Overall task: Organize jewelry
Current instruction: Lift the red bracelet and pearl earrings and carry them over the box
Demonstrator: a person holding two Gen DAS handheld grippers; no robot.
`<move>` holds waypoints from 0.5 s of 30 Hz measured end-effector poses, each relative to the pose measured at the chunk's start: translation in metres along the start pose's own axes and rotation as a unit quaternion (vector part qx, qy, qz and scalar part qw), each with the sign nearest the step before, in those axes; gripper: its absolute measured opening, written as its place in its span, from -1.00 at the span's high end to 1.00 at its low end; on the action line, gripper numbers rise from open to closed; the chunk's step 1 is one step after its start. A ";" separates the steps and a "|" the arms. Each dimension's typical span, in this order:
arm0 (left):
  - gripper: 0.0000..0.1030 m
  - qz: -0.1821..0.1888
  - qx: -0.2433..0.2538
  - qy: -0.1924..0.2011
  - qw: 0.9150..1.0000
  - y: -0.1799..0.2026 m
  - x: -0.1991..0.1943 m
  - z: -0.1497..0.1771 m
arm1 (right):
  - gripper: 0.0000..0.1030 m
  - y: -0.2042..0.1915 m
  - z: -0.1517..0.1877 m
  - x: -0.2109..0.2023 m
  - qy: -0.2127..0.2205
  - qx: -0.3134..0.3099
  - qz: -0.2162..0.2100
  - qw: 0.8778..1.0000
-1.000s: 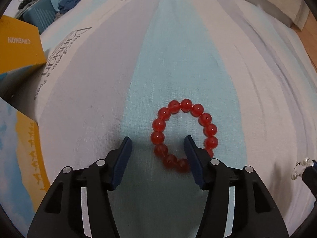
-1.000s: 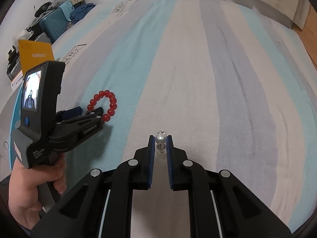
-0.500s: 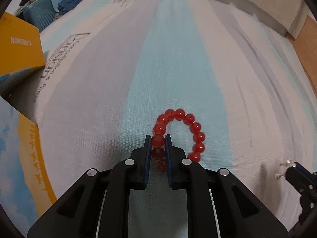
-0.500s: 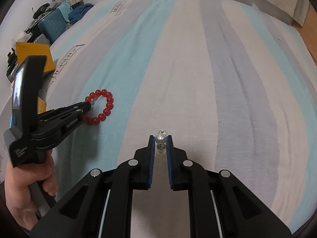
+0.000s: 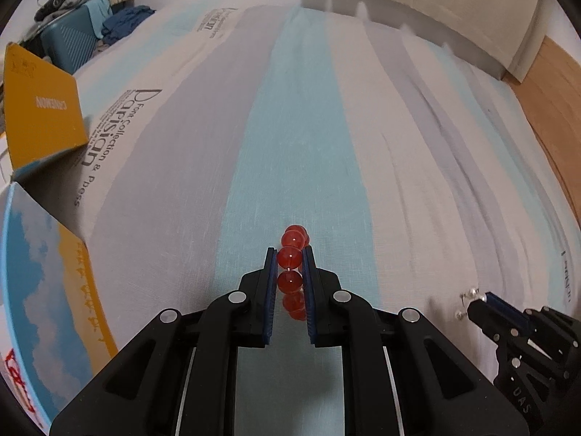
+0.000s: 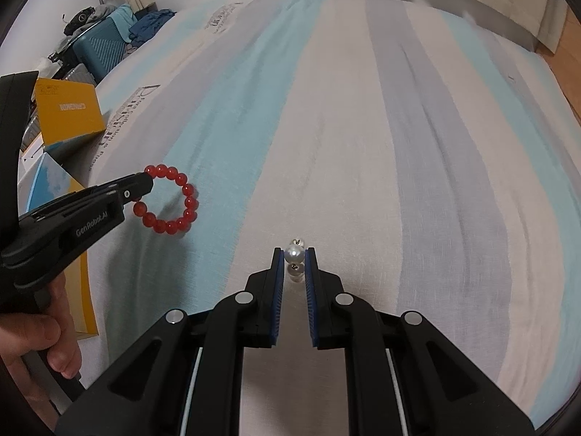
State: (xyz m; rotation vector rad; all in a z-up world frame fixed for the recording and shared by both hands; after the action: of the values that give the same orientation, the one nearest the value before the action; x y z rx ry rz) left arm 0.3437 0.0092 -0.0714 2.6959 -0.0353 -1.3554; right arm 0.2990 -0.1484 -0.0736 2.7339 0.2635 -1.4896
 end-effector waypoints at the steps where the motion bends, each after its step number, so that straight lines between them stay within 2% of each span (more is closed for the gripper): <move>1: 0.76 -0.001 0.003 0.001 1.000 0.000 -0.004 0.000 | 0.79 0.000 0.000 -0.002 0.001 -0.002 0.001 1.000; 6: 0.76 -0.005 0.019 0.004 1.000 0.000 -0.020 0.004 | 0.79 -0.003 0.001 -0.012 0.009 0.002 0.001 1.000; 15: 0.76 0.007 0.017 0.019 1.000 -0.002 -0.063 0.007 | 0.79 -0.019 0.000 -0.034 0.016 0.002 0.003 1.000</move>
State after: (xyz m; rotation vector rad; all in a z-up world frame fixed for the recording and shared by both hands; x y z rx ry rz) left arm 0.3003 0.0157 -0.0260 2.7433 -0.0728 -1.3109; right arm 0.2784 -0.1342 -0.0442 2.7608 0.2533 -1.4462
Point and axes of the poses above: each gripper's, at about its wrist camera, not at the fingertips, and x roughly the way its jaws point, y to its right, z to its underside, the point moved 8 cm from there along x, roughly the way its jaws point, and after that the axes turned 6 degrees about y, right-handed, at the moved point
